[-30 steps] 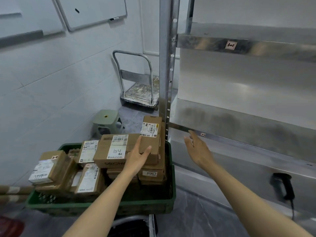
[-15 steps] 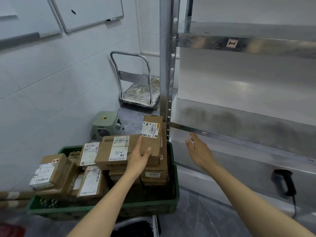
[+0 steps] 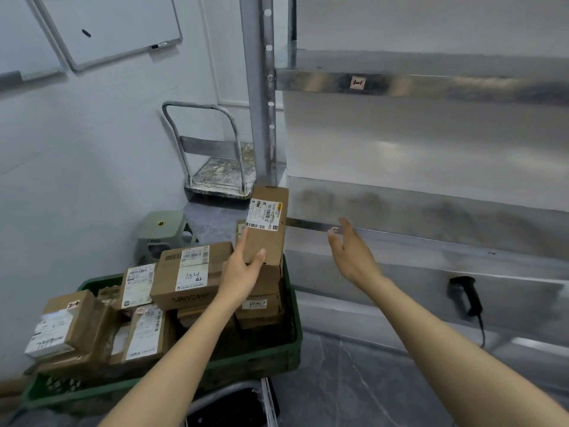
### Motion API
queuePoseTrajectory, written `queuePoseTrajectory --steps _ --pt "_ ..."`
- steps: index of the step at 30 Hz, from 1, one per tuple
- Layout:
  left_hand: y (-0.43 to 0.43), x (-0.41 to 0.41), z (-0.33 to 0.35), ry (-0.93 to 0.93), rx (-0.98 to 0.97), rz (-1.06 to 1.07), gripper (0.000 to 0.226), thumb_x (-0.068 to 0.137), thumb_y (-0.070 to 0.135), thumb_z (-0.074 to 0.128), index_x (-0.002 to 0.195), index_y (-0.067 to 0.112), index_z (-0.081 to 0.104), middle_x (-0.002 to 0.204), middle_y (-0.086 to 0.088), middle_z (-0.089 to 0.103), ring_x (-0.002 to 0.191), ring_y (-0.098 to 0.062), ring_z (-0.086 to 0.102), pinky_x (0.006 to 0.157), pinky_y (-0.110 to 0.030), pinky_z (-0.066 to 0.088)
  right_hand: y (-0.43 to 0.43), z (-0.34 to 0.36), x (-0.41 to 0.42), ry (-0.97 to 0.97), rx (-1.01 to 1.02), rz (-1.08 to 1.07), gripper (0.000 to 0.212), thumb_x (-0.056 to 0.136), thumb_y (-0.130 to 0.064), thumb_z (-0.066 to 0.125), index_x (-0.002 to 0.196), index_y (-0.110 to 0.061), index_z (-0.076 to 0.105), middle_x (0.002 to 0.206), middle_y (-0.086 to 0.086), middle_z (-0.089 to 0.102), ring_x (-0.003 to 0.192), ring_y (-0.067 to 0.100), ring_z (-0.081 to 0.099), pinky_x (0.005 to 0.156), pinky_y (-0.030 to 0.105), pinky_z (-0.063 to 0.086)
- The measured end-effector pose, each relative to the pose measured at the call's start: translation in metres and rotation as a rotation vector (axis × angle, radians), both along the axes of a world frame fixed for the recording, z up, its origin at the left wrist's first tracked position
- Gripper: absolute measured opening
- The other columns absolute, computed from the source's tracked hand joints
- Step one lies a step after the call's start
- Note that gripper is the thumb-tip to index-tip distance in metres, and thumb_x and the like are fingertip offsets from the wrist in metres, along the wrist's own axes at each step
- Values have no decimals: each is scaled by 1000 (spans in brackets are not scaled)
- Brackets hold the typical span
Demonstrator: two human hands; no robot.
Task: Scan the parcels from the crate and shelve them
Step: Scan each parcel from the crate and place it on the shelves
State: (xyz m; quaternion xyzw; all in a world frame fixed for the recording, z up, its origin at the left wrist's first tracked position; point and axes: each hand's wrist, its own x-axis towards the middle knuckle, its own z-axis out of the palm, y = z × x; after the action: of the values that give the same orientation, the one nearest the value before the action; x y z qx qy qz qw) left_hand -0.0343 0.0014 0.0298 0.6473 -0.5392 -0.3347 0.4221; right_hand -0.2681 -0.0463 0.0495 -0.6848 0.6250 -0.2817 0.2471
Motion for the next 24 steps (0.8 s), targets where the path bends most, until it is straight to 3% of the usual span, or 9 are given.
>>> queuePoseTrajectory --steps 4,10,13,18,24 --pt "6 -42 7 10 -21 -60 67 94 43 54 150 35 18 142 8 45 117 -1 41 93 -17 35 18 11 -39 23 -31 -83 61 99 -52 29 149 -18 20 153 5 30 137 26 33 106 38 32" --pt "20 -119 7 37 -19 -175 68 94 43 53 151 33 17 144 7 44 116 1 41 93 -18 35 49 18 -124 74 -20 -202 61 99 -51 27 149 -18 19 154 7 28 137 29 31 107 45 30" --pt "32 -166 2 4 -21 -213 67 95 44 51 151 33 16 144 3 44 123 -9 45 91 -19 38 67 16 -175 75 -16 -243 60 99 -48 28 149 -17 19 153 9 28 137 30 30 106 45 30" --pt "60 -252 -15 27 -5 -237 66 95 42 52 151 33 17 140 7 45 130 -21 44 106 -45 40 97 3 -264 88 22 -285 59 100 -45 29 149 -16 19 152 11 30 134 32 35 103 44 34" --pt "92 -347 -44 113 50 -236 67 95 36 54 151 32 18 142 7 44 130 -14 42 104 -32 38 126 -25 -359 112 80 -312 60 99 -47 30 149 -17 19 151 10 34 133 31 37 100 41 36"
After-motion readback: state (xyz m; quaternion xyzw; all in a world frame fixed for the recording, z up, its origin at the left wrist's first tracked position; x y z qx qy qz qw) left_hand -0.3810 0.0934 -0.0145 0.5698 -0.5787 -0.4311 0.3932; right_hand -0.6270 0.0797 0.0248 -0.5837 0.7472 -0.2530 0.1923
